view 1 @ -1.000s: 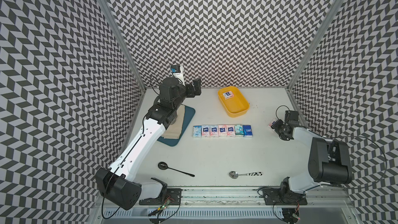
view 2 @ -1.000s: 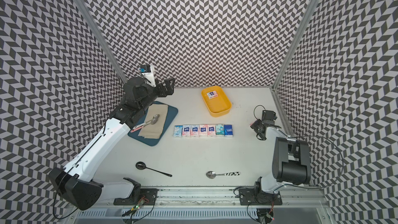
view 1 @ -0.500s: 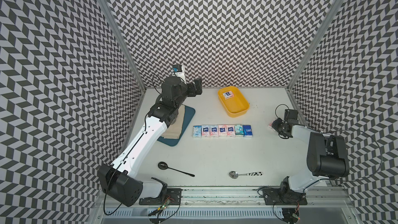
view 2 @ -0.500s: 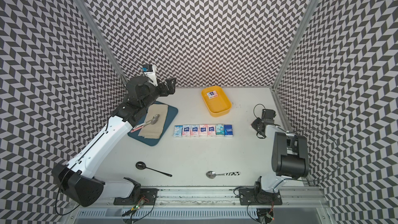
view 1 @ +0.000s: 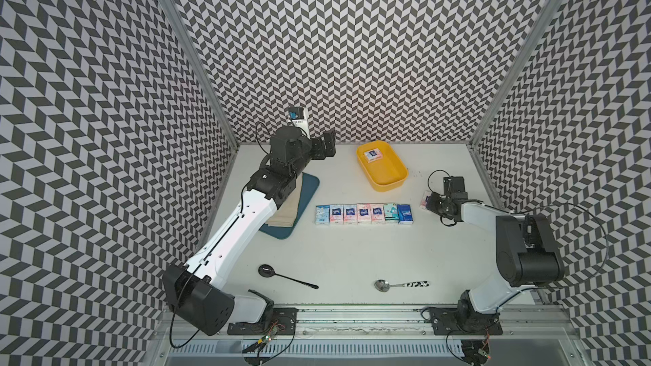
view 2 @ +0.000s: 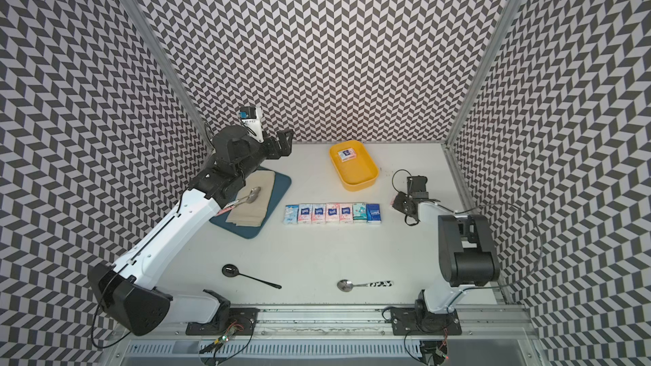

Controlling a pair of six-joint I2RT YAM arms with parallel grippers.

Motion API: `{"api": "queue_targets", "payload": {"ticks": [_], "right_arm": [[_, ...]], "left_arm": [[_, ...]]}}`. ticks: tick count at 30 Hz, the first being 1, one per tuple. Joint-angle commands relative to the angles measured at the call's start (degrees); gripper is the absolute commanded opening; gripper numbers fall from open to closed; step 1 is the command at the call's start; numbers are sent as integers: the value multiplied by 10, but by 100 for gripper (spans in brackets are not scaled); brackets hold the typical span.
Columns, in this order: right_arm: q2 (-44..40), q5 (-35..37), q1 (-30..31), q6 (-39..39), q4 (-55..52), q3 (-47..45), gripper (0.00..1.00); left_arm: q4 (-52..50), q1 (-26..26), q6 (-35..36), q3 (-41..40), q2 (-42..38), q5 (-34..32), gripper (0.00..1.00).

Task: Take the pocket tissues out of the storage box
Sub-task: Move the pocket tissues to the center of the board.

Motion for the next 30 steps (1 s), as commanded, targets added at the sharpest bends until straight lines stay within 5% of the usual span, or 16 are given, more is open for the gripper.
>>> {"api": "queue_targets", "payload": {"ticks": [1, 10, 20, 30], "right_arm": [[-17, 65, 4, -12, -79, -20, 33], [-116, 49, -4, -2, -133, 36, 47], [-38, 73, 29, -43, -131, 72, 60], [5, 94, 39, -78, -130, 81, 61]], "left_arm": [[5, -6, 3, 19, -1, 7, 99], [4, -8, 4, 11, -15, 11, 99], [8, -10, 2, 8, -8, 9, 99], [11, -14, 1, 22, 9, 4, 99]]}}
